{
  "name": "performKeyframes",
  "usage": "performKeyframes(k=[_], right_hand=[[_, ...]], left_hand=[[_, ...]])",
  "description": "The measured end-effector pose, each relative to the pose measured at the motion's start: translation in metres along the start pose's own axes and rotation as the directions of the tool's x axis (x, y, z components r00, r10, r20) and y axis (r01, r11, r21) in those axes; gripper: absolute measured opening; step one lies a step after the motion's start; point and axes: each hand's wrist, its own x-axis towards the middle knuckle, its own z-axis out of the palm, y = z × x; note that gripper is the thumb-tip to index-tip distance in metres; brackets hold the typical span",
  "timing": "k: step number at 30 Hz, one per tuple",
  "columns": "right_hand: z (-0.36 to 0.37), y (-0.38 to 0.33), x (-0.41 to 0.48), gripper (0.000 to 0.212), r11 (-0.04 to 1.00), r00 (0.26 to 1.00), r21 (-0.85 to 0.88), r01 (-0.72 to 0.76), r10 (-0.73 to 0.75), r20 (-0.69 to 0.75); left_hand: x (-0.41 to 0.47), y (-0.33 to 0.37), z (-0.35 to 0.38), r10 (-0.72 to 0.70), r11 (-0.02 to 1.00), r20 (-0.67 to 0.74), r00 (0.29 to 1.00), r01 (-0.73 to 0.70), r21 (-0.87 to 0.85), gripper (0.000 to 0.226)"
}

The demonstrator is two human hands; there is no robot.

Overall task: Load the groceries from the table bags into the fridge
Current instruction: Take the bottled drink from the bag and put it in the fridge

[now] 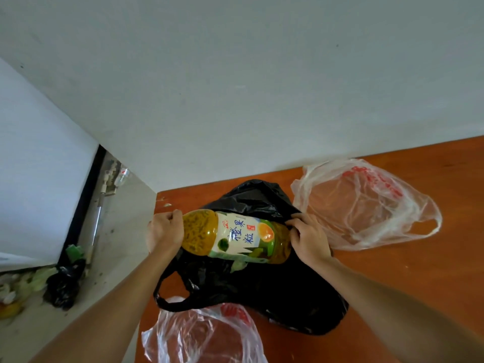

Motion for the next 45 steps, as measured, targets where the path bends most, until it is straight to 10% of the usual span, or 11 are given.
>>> performKeyframes(k=[7, 14, 25, 31, 45], right_hand=[[0.003, -0.039, 0.014, 0.043, 0.955, 0.921, 0.084, -0.286, 0.249, 0.299], [0.02, -0.065, 0.009, 0.062, 0.885, 0.854, 0.016, -0.465, 0.444, 0.271], [0.014, -0.116, -0.057, 0.057, 0.82, 0.816, -0.037, -0.572, 0.563, -0.13], [-0.043, -0.142, -0.077, 0.054, 0.808, 0.766, 0.205, -0.552, 0.589, -0.257], [-0.239, -0.093, -0.307, 0.059, 0.704, 0.431, 0.34, -0.623, 0.672, -0.602]], left_hand=[[-0.014, -0.01, -0.002, -0.039, 0.997, 0.001, 0.999, 0.039, -0.063, 0.046], [-0.015, -0.037, 0.001, -0.046, 0.987, 0.032, 0.998, 0.051, -0.151, 0.052], [-0.034, -0.057, -0.017, 0.042, 0.931, 0.059, 0.997, -0.018, -0.365, 0.047], [-0.049, -0.011, -0.051, 0.212, 0.863, 0.037, 0.976, -0.17, -0.477, 0.031], [-0.295, 0.108, -0.052, 0.664, 0.614, 0.127, 0.737, -0.441, -0.655, 0.029]])
